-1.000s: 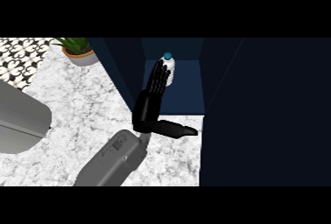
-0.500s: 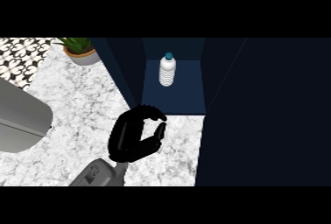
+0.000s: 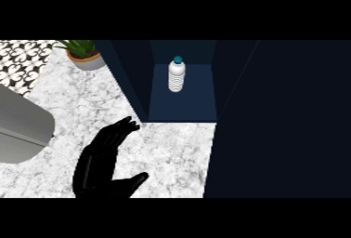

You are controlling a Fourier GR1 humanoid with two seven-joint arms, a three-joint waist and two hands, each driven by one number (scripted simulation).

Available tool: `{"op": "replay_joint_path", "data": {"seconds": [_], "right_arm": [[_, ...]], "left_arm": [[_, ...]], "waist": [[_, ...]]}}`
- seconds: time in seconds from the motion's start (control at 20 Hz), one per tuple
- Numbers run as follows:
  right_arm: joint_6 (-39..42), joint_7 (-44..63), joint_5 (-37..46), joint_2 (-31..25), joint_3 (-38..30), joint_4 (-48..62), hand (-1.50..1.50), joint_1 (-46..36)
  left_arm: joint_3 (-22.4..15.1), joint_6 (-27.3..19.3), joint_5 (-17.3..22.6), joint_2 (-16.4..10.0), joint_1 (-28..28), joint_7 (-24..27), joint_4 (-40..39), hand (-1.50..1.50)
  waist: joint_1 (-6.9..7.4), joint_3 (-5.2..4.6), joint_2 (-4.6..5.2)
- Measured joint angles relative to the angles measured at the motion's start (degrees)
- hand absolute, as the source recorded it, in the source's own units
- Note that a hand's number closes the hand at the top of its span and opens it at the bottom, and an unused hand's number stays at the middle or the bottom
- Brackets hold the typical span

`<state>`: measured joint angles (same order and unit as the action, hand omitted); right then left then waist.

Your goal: Pick up the bottled water, place it into the cabinet and close the cabinet

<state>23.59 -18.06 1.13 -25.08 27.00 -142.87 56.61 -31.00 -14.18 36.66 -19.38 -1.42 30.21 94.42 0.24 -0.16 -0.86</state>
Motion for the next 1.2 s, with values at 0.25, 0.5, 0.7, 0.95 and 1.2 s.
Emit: {"op": "replay_joint_path", "data": {"seconds": [0.25,0.5,0.7,0.95,1.2], "right_arm": [[-0.5,1.5,0.8,-2.3,3.9,-0.2,1.50,-1.3],[-0.3,4.2,1.7,-4.5,8.4,-0.2,1.50,-5.2],[-0.8,5.6,2.1,-6.3,8.9,-0.4,1.50,-8.8],[-3.4,7.8,2.2,-6.0,10.4,-0.3,1.50,-11.5],[-5.1,9.2,1.3,-4.7,11.6,0.1,1.50,-12.6]], "left_arm": [[3.7,2.1,3.7,-3.7,5.0,-0.3,5.3,-1.50],[7.2,5.5,7.4,-7.1,9.5,-0.1,7.7,-1.50],[9.7,7.7,9.7,-9.7,12.2,-0.3,9.8,-1.50],[12.4,11.0,12.0,-12.8,15.7,-0.2,11.1,-1.50],[14.8,14.6,14.0,-15.4,18.0,0.0,12.3,-1.50]], "waist": [[0.26,-0.11,-0.01],[1.09,-0.33,-0.16],[2.11,-0.53,-0.26],[3.10,-0.66,-0.03],[4.59,-0.64,0.59]]}}
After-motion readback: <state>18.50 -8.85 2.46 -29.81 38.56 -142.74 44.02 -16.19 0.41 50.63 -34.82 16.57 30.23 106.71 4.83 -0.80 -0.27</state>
